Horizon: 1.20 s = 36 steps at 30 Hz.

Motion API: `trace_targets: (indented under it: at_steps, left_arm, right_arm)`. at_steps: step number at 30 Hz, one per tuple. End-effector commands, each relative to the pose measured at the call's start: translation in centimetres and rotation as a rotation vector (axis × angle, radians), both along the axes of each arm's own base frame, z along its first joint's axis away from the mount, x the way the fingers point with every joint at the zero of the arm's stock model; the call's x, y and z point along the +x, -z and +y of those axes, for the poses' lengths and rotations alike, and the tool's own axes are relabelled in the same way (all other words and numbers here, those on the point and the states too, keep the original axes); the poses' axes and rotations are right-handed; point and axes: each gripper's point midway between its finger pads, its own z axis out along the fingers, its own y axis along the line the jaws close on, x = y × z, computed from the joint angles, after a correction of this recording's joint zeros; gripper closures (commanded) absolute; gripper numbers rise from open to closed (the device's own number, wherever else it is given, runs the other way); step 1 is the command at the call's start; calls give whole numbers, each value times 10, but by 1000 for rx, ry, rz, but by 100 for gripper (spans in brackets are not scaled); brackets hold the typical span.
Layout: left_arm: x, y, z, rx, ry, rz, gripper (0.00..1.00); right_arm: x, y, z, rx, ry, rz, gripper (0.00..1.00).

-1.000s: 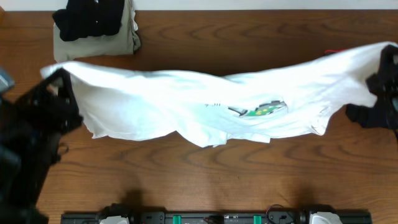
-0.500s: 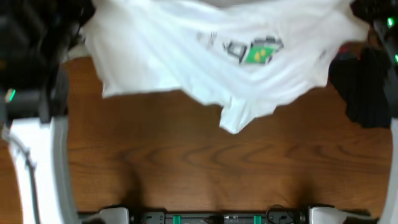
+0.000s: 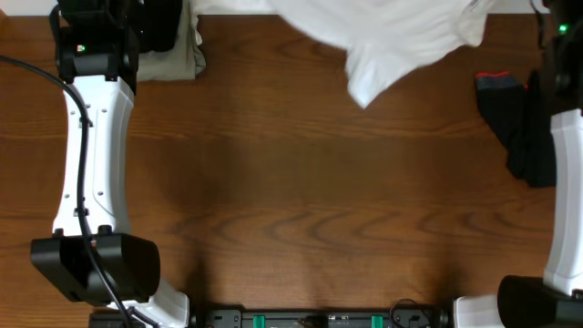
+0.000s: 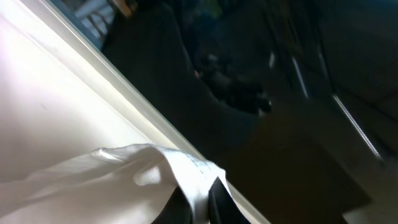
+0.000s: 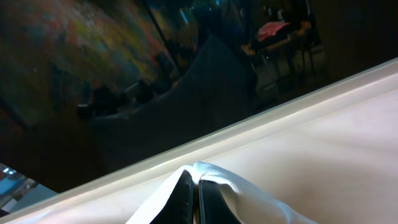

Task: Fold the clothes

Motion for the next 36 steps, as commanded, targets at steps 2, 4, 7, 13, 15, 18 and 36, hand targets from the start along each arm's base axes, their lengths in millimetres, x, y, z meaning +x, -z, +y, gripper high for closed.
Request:
trace_targets:
  at_steps: [2, 4, 7, 13, 15, 18, 36]
  left_arm:
    - [-18, -3, -26, 21, 160, 23, 94]
    - [-23, 16, -37, 34, 234, 97, 94]
    - [-36, 70, -47, 69, 304, 308, 94]
    - [-99, 172, -51, 87, 376, 799, 94]
    - [-130, 197, -51, 92, 404, 954, 94]
    - [-167, 217, -51, 119, 449, 1113, 94]
    - [-254, 246, -56, 430, 619, 1389, 32]
  right_arm:
    - [-17, 7, 12, -55, -117, 60, 98]
    - [-19, 35, 20, -72, -170, 169, 99]
    - [-31, 95, 22, -53, -191, 413, 99]
    - [-82, 190, 28, 37, -213, 856, 99]
    - [-104, 209, 30, 62, -217, 978, 99]
    - [-134, 227, 33, 94, -223, 1124, 99]
    - [-206, 278, 32, 10, -299, 1470, 44]
